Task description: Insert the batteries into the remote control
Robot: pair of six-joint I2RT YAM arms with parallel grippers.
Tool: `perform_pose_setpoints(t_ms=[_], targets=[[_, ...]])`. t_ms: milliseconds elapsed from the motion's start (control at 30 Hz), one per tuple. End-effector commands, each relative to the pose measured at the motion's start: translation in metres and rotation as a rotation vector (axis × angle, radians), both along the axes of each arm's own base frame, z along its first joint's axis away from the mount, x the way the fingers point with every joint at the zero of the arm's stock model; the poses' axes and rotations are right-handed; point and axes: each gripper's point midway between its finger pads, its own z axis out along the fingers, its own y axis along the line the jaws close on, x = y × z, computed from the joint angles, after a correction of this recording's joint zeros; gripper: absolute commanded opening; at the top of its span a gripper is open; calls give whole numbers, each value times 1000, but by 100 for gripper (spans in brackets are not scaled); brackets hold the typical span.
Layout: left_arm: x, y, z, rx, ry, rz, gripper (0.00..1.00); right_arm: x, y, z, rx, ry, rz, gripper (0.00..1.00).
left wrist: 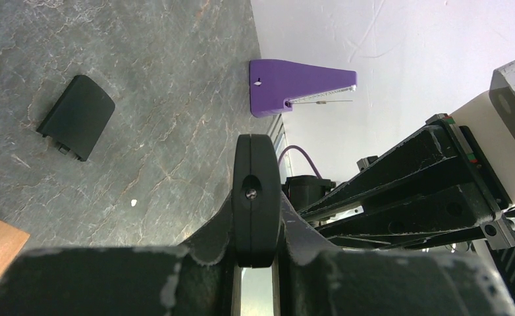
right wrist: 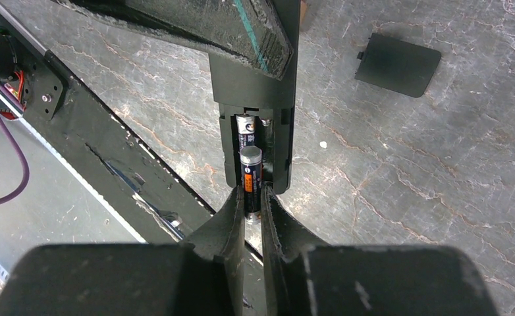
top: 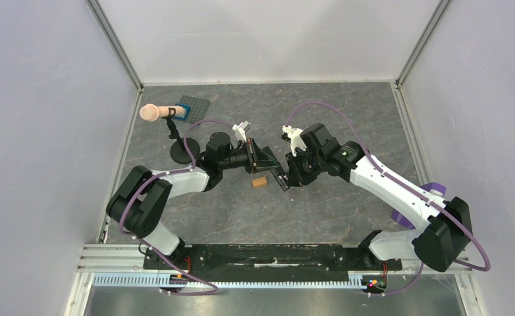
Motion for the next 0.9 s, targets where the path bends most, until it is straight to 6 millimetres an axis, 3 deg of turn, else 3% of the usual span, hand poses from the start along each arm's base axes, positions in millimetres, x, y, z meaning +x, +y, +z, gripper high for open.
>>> perform_pose_setpoints(t_ms=[0, 400, 867], targets=[[2, -4, 30, -63, -88, -13, 2, 4, 5, 0, 11, -11, -7, 12], [-1, -5, 36, -101, -88, -29, 2, 8, 1, -6, -17, -12, -33, 14], [-2, -5, 34, -102, -80, -27, 2, 8, 4, 3, 7, -18, -34, 28]])
